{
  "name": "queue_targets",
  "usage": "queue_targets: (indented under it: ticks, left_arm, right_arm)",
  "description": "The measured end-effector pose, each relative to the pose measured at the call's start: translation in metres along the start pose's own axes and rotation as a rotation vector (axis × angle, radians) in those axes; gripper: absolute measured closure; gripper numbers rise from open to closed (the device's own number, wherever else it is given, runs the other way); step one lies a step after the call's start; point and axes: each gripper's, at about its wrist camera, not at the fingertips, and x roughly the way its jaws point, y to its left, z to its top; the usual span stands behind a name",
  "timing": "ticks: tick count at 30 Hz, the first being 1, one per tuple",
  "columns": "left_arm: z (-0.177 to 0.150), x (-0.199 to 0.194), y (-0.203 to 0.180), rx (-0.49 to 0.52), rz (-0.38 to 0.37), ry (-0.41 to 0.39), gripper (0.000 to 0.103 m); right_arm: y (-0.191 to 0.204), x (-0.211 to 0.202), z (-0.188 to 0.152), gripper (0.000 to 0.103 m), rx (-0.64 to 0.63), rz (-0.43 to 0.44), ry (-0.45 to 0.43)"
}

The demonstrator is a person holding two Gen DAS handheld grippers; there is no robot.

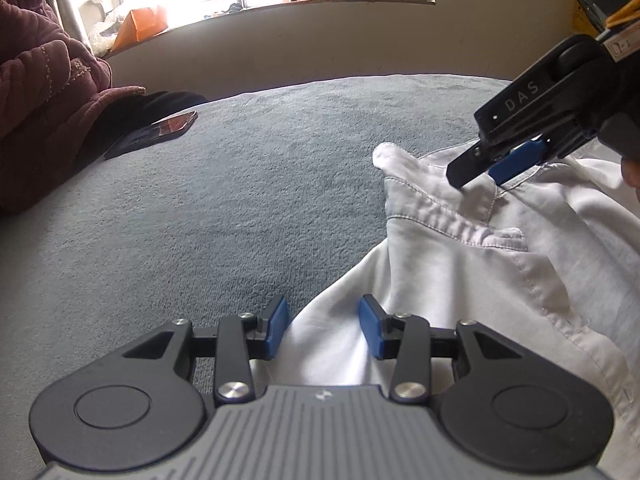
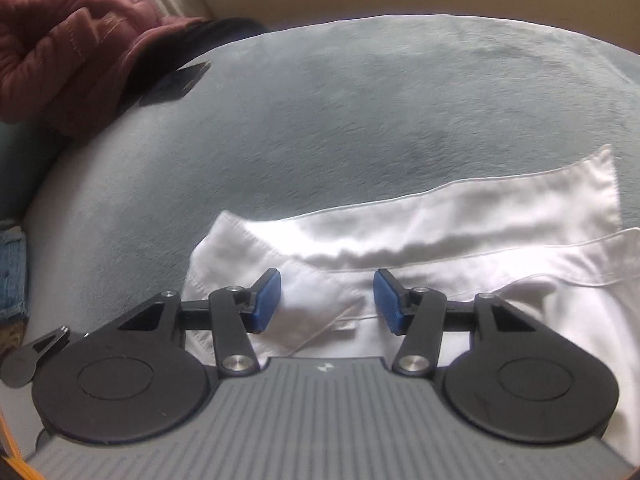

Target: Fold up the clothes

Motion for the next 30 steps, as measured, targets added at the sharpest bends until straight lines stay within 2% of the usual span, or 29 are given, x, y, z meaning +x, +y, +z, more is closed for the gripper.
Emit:
queue_targets:
  ticks: [2, 3, 4, 7, 10, 16, 24, 26, 30]
  left_arm:
    - [0.0, 0.0, -0.001, 0.002, 0.003, -0.002, 0.061]
    - [0.001, 0.0, -0.001, 0.002, 0.004, -0.003, 0.061]
    - [0.001, 0.0, -0.002, 0.002, 0.004, -0.003, 0.061]
    - [0.002, 0.0, 0.0, -0.003, 0.0, -0.006, 0.059]
    - [0.002, -0.001, 0.003, -0.012, -0.005, -0.009, 0.059]
    - [0.003, -0.001, 0.007, -0.025, 0.009, -0.009, 0.059]
    - [0.007, 0.002, 0.003, -0.043, 0.049, -0.011, 0.058]
    - [0.008, 0.003, 0.002, -0.048, 0.056, -0.011, 0.058]
    - [0.008, 0.005, 0.001, -0.046, 0.065, -0.018, 0.056]
  right_arm:
    - [0.004, 0.002, 0.0, 0.076, -0.013, -0.001, 0.003]
    - [0.005, 0.001, -0.002, 0.095, -0.022, -0.005, 0.001]
    - [0.007, 0.0, -0.004, 0.099, -0.03, -0.011, -0.002]
    - [0.009, -0.017, -0.008, 0.101, -0.023, -0.015, -0.088]
    - [0.001, -0.031, -0.019, 0.101, 0.056, -0.033, -0.154]
    - [-0.015, -0.016, -0.04, 0.101, 0.163, -0.112, -0.131]
    - [0.0, -0.01, -0.029, 0.094, 0.036, -0.216, -0.172]
    - [0.004, -0.025, -0.025, 0.094, 0.023, -0.255, -0.236]
    - [0.019, -0.008, -0.023, 0.092, -0.045, -0.22, -0.201]
